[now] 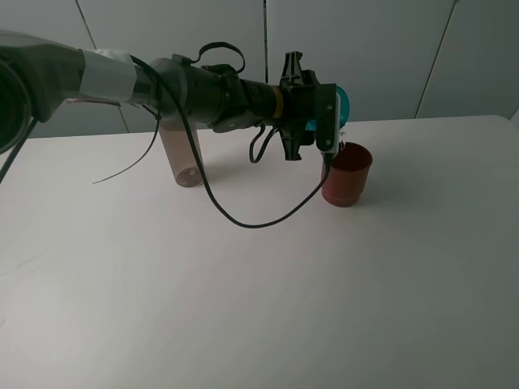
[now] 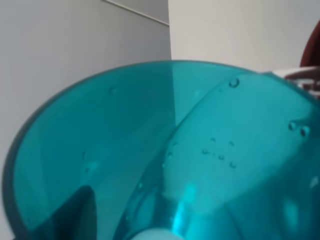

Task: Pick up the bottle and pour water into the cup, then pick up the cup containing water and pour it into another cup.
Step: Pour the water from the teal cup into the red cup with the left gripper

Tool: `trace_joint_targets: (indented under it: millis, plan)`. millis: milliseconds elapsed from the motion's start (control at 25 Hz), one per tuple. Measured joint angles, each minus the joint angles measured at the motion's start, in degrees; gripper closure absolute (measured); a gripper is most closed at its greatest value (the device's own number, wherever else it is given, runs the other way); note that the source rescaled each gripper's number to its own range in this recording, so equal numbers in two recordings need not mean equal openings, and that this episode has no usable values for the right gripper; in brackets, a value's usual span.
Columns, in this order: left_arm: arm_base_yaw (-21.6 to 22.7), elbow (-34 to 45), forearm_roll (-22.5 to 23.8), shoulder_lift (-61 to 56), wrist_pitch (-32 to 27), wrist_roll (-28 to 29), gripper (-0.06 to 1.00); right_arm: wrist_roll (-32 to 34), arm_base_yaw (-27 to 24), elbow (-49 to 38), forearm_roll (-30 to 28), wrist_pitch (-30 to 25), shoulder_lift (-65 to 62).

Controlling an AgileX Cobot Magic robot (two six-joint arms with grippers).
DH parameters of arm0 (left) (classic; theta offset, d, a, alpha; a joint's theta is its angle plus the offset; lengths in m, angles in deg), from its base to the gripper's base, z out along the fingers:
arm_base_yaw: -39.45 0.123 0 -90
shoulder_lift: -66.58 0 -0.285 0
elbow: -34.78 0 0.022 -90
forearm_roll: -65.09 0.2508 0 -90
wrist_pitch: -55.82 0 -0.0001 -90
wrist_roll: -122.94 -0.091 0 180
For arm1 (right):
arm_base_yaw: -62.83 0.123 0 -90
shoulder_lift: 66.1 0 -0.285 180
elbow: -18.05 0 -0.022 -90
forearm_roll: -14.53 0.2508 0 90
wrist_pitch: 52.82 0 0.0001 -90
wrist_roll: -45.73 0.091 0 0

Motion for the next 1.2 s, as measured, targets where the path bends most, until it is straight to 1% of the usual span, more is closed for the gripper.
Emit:
trace_joint_targets:
  millis: [320, 920, 1040, 1200]
  plan:
    - [0.0, 0.0, 0.21, 0.0, -0.69, -2.7, 0.89, 0.0, 0.0, 0.0, 0.0, 0.0, 0.0]
    - [0.0, -0.14, 0.21, 0.0, -0.8, -2.91, 0.89, 0.0, 0.0, 0.0, 0.0, 0.0, 0.0]
    - [-0.48, -1.1, 0.21, 0.0, -1.87, -2.91, 0.89, 0.0, 0.0, 0.0, 0.0, 0.0, 0.0]
    - [-0.67, -2.22, 0.21, 0.0, -1.87, -3.06, 0.89, 0.0, 0.0, 0.0, 0.0, 0.0, 0.0]
